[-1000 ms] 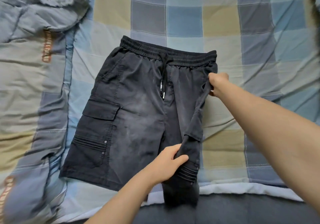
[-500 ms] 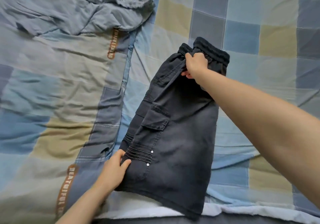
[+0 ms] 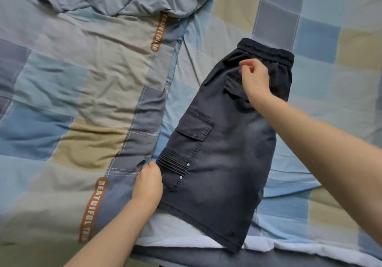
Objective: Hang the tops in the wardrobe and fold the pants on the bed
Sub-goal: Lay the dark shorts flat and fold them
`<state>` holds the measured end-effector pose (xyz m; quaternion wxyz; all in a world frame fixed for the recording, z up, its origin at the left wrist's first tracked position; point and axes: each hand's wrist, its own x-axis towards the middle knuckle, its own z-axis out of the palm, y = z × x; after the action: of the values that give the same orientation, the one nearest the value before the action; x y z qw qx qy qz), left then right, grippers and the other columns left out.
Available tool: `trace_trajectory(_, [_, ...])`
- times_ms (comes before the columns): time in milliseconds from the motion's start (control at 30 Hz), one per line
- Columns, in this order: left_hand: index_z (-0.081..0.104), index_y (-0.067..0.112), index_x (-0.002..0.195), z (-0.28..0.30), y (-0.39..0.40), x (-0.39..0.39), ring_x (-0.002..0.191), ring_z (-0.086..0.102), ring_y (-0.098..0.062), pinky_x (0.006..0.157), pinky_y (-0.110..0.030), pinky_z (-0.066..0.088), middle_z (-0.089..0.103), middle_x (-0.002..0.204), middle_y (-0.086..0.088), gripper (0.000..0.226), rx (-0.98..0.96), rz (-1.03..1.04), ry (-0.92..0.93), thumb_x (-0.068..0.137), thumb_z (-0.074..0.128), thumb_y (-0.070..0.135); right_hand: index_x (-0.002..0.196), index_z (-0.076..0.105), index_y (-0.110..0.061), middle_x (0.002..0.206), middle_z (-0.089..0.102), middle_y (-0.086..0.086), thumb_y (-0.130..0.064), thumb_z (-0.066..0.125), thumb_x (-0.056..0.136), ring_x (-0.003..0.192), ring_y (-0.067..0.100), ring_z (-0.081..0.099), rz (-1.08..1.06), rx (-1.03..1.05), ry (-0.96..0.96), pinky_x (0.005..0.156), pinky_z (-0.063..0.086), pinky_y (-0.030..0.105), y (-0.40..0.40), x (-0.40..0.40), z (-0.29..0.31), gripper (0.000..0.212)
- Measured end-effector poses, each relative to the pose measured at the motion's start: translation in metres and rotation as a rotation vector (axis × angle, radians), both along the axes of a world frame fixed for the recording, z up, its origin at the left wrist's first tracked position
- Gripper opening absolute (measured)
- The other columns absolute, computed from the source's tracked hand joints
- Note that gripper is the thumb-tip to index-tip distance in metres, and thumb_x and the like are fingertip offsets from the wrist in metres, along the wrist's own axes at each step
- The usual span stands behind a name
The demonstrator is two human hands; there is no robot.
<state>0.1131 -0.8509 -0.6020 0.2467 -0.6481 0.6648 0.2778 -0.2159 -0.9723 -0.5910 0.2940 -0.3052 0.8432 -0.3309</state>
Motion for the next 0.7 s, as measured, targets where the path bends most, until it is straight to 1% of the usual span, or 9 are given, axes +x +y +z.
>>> trace_trajectory(100, [0.038, 0.002, 0.13, -0.004, 0.011, 0.0, 0.122, 0.05, -0.032, 0.099, -0.035, 0.038, 0.047, 0.133, -0.017, 0.039, -0.024, -0.033, 0.042, 0.093, 0.049, 0.003, 0.107, 0.062, -0.016, 0.099, 0.06, -0.005, -0.015, 0.043, 0.093, 0.089, 0.009, 0.053, -0.258, -0.012, 0.085, 0.078, 0.039, 0.018, 0.087, -0.012, -0.005, 0.024])
trace_trajectory(167, [0.033, 0.0, 0.136, -0.006, 0.015, 0.002, 0.124, 0.047, -0.034, 0.103, -0.036, 0.035, 0.045, 0.136, -0.018, 0.046, -0.029, -0.037, 0.055, 0.094, 0.051, 0.007, 0.103, 0.059, -0.01, 0.098, 0.057, 0.003, -0.014, 0.043, 0.093, 0.091, 0.017, 0.052, -0.412, 0.154, 0.043, 0.081, 0.041, 0.03, 0.149, -0.017, -0.017, 0.019])
trace_trajectory(233, [0.036, -0.001, 0.135, -0.007, 0.016, 0.002, 0.124, 0.046, -0.036, 0.103, -0.038, 0.034, 0.047, 0.134, -0.02, 0.044, -0.044, -0.013, 0.084, 0.095, 0.053, 0.009, 0.083, 0.053, -0.012, 0.088, 0.055, 0.011, -0.015, 0.042, 0.095, 0.082, 0.023, 0.053, -0.484, 0.298, -0.164, 0.068, 0.043, 0.036, 0.196, -0.01, -0.025, 0.016])
trace_trajectory(267, [0.04, -0.002, 0.132, -0.008, 0.015, -0.001, 0.123, 0.046, -0.037, 0.102, -0.039, 0.034, 0.049, 0.132, -0.021, 0.041, -0.049, 0.008, 0.097, 0.095, 0.054, 0.01, 0.078, 0.051, -0.014, 0.084, 0.056, 0.012, -0.017, 0.042, 0.096, 0.075, 0.024, 0.054, -0.509, 0.315, -0.319, 0.064, 0.044, 0.034, 0.214, -0.004, -0.027, 0.021])
trace_trajectory(367, [0.048, -0.004, 0.12, -0.01, 0.01, -0.006, 0.119, 0.05, -0.041, 0.097, -0.042, 0.037, 0.055, 0.126, -0.025, 0.032, -0.021, 0.129, 0.161, 0.095, 0.057, 0.014, 0.087, 0.059, -0.016, 0.08, 0.066, 0.004, -0.032, 0.043, 0.099, 0.064, 0.017, 0.06, -0.579, 0.306, -0.747, 0.057, 0.047, 0.026, 0.243, 0.013, -0.024, 0.026])
trace_trajectory(400, [0.051, -0.003, 0.116, -0.012, 0.009, -0.007, 0.116, 0.052, -0.041, 0.093, -0.041, 0.039, 0.058, 0.123, -0.025, 0.029, -0.003, 0.182, 0.19, 0.095, 0.058, 0.016, 0.09, 0.062, -0.016, 0.082, 0.068, 0.002, -0.035, 0.045, 0.099, 0.066, 0.017, 0.063, -0.588, 0.307, -0.837, 0.058, 0.048, 0.026, 0.248, 0.016, -0.023, 0.026])
trace_trajectory(500, [0.06, 0.004, 0.114, -0.016, 0.007, 0.0, 0.109, 0.058, -0.035, 0.088, -0.037, 0.042, 0.064, 0.119, -0.018, 0.024, 0.045, 0.252, 0.277, 0.095, 0.059, 0.018, 0.105, 0.068, -0.014, 0.101, 0.073, 0.004, -0.035, 0.056, 0.095, 0.091, 0.02, 0.069, -0.516, 0.326, -1.042, 0.073, 0.054, 0.033, 0.26, 0.021, -0.021, 0.026])
trace_trajectory(600, [0.061, 0.012, 0.116, -0.012, 0.007, 0.009, 0.101, 0.06, -0.022, 0.086, -0.033, 0.044, 0.066, 0.119, -0.008, 0.021, 0.15, 0.427, 0.46, 0.096, 0.058, 0.015, 0.112, 0.067, -0.008, 0.105, 0.074, 0.005, -0.027, 0.065, 0.09, 0.093, 0.018, 0.071, -0.433, 0.299, -1.024, 0.071, 0.055, 0.03, 0.266, 0.019, -0.013, 0.029])
trace_trajectory(700, [0.061, 0.017, 0.119, 0.0, 0.019, 0.006, 0.107, 0.064, -0.023, 0.099, -0.04, 0.048, 0.068, 0.122, -0.008, 0.025, 0.38, 0.66, 0.671, 0.096, 0.057, 0.009, 0.106, 0.067, -0.01, 0.101, 0.074, 0.004, -0.022, 0.07, 0.086, 0.087, 0.016, 0.072, -0.517, 0.18, -0.952, 0.07, 0.056, 0.03, 0.28, 0.004, 0.003, 0.023])
